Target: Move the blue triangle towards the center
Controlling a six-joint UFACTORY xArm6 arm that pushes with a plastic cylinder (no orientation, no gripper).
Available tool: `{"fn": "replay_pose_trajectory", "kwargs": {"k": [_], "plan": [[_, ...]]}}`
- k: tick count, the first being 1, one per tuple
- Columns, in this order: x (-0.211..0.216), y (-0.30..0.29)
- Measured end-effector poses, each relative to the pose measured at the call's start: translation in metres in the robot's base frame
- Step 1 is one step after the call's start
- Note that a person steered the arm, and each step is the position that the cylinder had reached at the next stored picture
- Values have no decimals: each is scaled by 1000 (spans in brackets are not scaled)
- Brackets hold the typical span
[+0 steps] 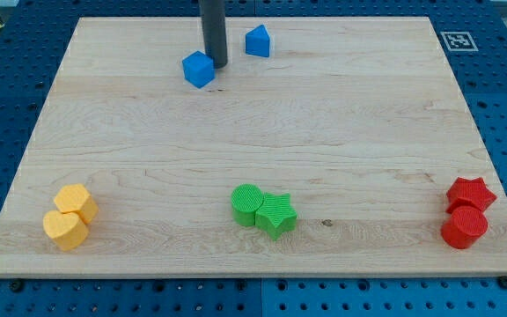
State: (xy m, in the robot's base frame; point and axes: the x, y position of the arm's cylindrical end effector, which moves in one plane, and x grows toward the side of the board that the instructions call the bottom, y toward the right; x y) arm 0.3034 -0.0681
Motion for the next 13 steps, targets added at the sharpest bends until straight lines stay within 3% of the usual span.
{"fn": "replay_pose_trajectory", "kwargs": {"k": [2, 4, 5, 6, 8, 13], "plan": [[-10, 7], [-91, 42], [-87, 100], [-76, 106], [-87, 106], [-52, 81]]}}
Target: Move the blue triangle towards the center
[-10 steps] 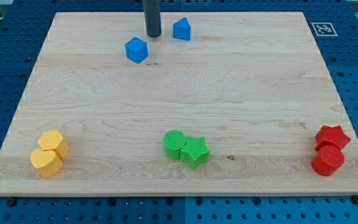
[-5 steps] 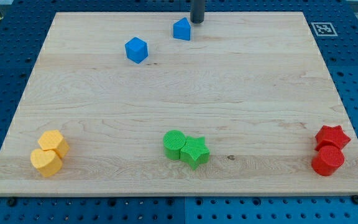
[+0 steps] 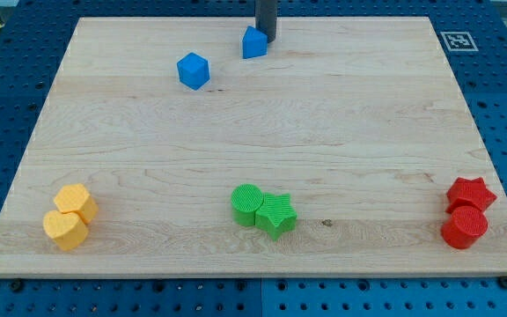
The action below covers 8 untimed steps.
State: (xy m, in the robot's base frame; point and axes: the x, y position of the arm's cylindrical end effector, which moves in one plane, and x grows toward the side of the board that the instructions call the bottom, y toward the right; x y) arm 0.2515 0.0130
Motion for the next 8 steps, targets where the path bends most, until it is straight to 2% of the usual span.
{"fn": "replay_pose_trajectory", "kwargs": {"k": [1, 2, 3, 5, 7, 8], "plan": [[22, -2], [16, -3], [-11, -5], [-12, -35], [41, -35], [52, -35]]}}
